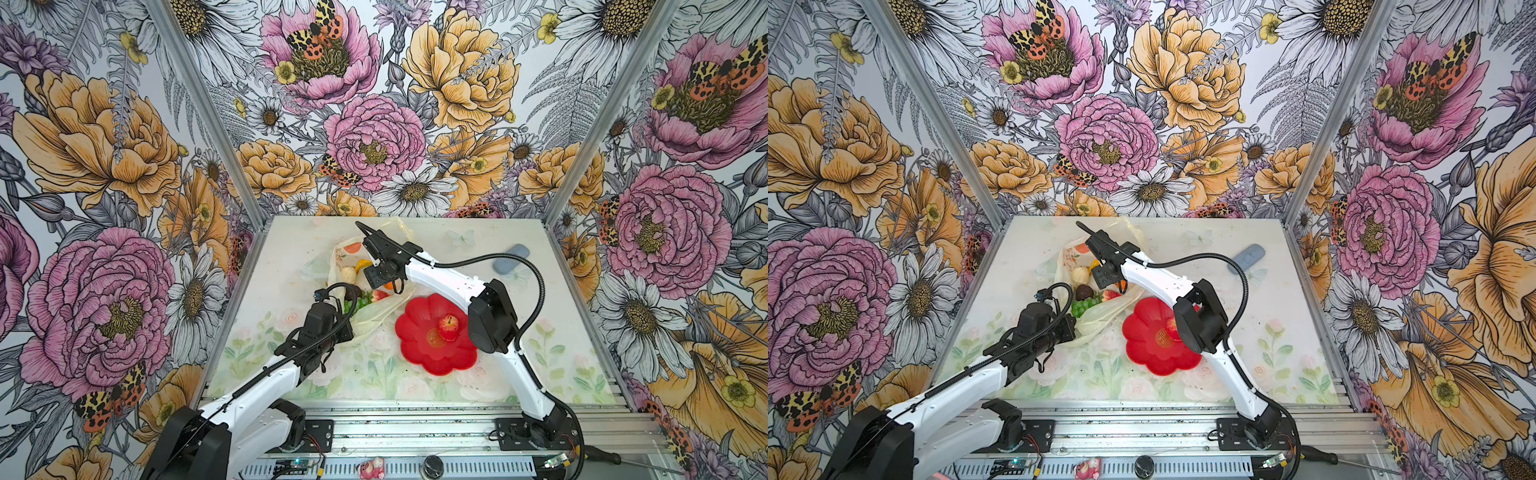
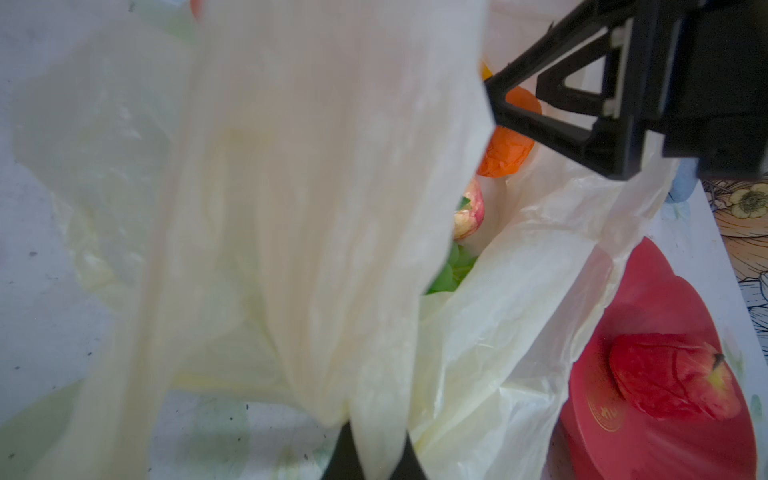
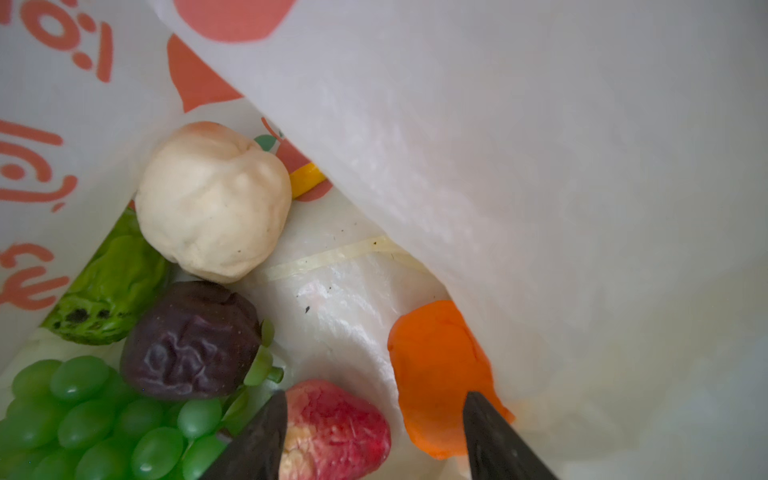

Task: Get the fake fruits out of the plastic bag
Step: 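Move the right gripper back over the bag and lower it in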

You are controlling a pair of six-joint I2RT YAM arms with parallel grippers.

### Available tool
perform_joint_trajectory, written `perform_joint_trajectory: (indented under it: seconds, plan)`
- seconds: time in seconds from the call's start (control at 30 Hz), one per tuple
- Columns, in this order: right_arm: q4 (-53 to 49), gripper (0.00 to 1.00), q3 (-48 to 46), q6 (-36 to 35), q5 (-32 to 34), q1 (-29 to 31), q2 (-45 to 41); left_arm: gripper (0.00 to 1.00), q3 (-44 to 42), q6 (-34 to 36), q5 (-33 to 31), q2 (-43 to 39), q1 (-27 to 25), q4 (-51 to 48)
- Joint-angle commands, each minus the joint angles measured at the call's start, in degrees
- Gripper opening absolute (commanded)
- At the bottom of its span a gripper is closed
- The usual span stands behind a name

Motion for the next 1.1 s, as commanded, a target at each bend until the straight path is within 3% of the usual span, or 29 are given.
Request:
perform_joint_trajectory:
  seconds: [0.0, 0.2, 0.6, 0.8, 1.07]
  plan:
    - [0.50, 0.70, 2.55, -1.70, 1.35, -0.92, 2.01, 0.00, -0.04, 0.50, 1.45, -0.11, 0.37, 1.67]
    - [-0.56, 0.71, 1.28, -3.52, 5.35, -1.97, 2.82, 0.00, 0.04, 0.59, 1.80, 0.26, 0.37, 1.84]
    - [-0.78, 0.79, -0.29, -3.40, 2.15, -2.61, 4.66, 0.00, 0.05, 0.62, 1.39, 0.50, 0.39, 1.84]
    - [-0.75, 0.72, 0.39, -2.95, 1.24, -2.60, 5.63, 0.00, 0.13, 0.61, 1.43, 0.59, 0.37, 1.84]
    - [-0.65, 0.54, -0.07, -1.80, 1.23, -2.20, 3.84, 0.00, 0.12, 0.65, 1.27, 0.69, 0.41, 1.93]
